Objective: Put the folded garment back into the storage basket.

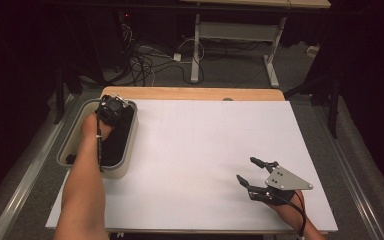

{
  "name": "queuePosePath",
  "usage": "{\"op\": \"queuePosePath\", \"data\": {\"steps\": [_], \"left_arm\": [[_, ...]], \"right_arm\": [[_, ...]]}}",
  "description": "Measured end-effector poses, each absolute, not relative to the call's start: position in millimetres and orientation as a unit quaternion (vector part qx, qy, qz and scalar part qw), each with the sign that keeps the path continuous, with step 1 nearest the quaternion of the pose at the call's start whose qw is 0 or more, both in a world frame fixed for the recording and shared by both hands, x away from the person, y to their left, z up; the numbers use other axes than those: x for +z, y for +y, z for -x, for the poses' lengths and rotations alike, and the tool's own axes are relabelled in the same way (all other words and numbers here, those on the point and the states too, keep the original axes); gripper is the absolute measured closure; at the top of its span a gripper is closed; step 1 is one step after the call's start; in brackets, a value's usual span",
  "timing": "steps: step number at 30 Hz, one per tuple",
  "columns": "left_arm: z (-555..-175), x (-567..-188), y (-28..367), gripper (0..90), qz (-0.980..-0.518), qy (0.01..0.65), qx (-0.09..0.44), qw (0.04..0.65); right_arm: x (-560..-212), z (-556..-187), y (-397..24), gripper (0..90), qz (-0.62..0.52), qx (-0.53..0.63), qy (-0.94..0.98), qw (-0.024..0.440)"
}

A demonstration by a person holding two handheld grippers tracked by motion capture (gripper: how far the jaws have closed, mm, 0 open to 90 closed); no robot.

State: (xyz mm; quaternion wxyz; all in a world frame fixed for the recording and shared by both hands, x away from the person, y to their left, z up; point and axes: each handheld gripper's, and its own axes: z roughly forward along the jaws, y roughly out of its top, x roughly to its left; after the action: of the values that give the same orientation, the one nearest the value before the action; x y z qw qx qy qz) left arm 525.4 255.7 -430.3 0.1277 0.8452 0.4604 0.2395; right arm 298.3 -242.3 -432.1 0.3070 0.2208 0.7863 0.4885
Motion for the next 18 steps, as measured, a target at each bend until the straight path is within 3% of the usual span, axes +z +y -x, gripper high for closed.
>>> {"op": "queuePosePath", "data": {"steps": [5, 18], "left_arm": [[-524, -442, 260, 86.0, -0.853, 0.466, 0.206, 0.114], [-523, -440, 259, 85.8, -0.848, 0.466, 0.224, 0.118]], "right_arm": [[-432, -299, -241, 32.7, -0.219, 0.489, 0.788, 0.305], [-432, -298, -242, 32.3, -0.218, 0.487, 0.788, 0.307]]}}
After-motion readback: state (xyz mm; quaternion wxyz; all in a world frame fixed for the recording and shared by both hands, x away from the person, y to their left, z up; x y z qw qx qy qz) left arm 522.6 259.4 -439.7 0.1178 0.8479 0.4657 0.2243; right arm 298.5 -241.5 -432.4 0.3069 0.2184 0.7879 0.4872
